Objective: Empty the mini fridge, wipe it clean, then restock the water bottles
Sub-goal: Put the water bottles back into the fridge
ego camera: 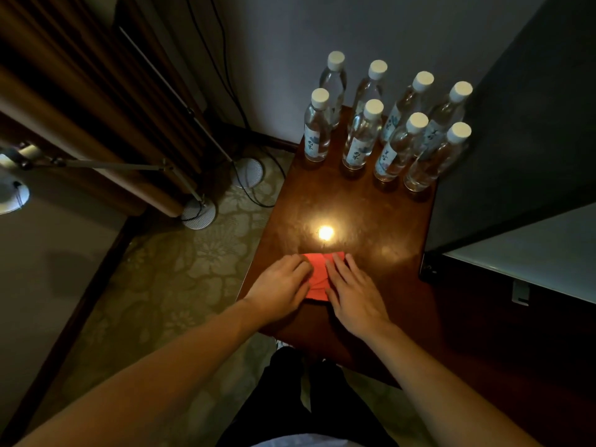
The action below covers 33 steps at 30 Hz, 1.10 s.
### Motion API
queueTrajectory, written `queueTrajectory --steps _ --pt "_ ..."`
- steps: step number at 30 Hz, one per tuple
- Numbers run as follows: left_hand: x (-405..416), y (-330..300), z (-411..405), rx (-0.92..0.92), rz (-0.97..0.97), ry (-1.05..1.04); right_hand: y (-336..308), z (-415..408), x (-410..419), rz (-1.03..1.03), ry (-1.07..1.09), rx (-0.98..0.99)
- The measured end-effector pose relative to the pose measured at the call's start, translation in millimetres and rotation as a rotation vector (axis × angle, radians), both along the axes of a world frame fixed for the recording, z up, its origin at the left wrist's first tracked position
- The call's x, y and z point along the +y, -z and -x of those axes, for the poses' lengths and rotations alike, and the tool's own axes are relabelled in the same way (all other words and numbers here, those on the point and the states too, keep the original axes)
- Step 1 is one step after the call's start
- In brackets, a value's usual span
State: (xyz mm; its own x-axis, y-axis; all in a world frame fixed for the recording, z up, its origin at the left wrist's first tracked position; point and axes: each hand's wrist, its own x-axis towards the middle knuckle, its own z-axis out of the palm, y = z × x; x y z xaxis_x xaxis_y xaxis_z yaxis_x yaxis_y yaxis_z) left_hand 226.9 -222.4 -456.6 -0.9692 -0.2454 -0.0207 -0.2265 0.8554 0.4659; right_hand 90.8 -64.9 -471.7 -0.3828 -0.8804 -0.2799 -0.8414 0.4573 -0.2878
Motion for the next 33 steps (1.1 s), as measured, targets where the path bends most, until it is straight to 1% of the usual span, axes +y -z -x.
queueTrajectory --steps 2,5,11,13,15,17,21,25,28,33 --pt "-0.4 6.1 -0.1 -0.061 0.042 -0.013 2.0 -1.1 3.9 -0.006 0.039 0.027" --pt "-3.6 10.8 -3.5 -0.12 0.065 -0.011 1.5 -0.8 2.9 0.021 0.033 0.027" --pt "-4.8 5.4 -0.3 -0.163 0.072 0.011 -1.0 -2.0 0.6 0.076 0.033 0.046" --pt "-5.0 4.1 1.6 -0.155 0.096 0.034 -2.0 -1.4 1.2 0.116 -0.009 0.079" --pt "-6.8 3.6 3.7 -0.13 0.151 0.104 -2.6 0.6 1.4 0.135 -0.089 0.092" --pt "-8.9 4.9 3.3 -0.103 0.173 0.163 -1.5 4.0 1.6 0.15 -0.125 0.085" --pt "-11.6 12.0 -4.7 -0.069 0.096 0.169 4.7 5.5 6.8 0.194 -0.083 0.049" --pt "-12.0 17.2 -4.3 -0.065 0.072 0.172 5.8 1.3 4.4 0.255 -0.062 0.076" --pt "-18.5 17.3 -3.0 -0.061 0.05 0.194 7.5 -2.6 -1.1 0.261 -0.026 0.087" --pt "-33.6 11.5 -2.5 -0.011 0.111 0.26 6.1 -11.1 -10.8 0.267 -0.023 0.125"
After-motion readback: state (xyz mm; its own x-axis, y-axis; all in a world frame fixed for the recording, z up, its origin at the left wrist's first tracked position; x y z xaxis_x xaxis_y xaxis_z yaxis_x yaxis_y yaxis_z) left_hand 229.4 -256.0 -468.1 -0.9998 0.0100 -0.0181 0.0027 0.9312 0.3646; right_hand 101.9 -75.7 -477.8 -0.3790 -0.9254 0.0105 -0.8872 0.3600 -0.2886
